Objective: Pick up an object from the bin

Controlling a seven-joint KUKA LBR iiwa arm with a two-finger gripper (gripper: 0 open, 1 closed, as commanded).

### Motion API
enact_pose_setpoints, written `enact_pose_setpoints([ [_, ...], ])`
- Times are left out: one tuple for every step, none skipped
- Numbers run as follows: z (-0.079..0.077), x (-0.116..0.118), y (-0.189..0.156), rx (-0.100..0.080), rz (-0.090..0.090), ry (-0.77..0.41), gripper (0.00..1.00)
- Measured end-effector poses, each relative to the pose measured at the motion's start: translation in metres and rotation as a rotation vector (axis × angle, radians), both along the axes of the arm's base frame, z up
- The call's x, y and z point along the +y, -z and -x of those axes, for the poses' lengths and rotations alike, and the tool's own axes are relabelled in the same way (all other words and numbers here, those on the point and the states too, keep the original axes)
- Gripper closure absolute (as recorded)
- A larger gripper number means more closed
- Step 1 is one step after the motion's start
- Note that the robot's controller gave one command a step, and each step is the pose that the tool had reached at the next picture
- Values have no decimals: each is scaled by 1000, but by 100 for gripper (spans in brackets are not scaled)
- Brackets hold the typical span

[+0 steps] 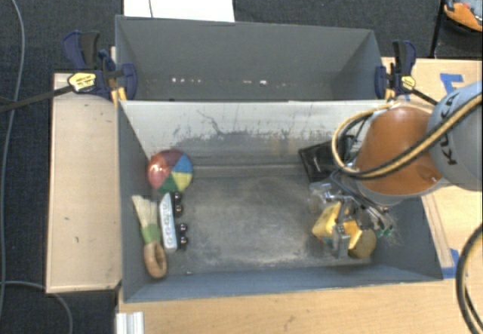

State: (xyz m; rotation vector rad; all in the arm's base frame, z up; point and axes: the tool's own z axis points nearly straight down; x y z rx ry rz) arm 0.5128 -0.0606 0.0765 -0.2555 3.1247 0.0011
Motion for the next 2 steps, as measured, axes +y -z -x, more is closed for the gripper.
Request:
enact_pose_setpoints([
  [-5,-28,3,1,-5,-23,0],
  [5,-52,4,-5,-1,-69,0],
])
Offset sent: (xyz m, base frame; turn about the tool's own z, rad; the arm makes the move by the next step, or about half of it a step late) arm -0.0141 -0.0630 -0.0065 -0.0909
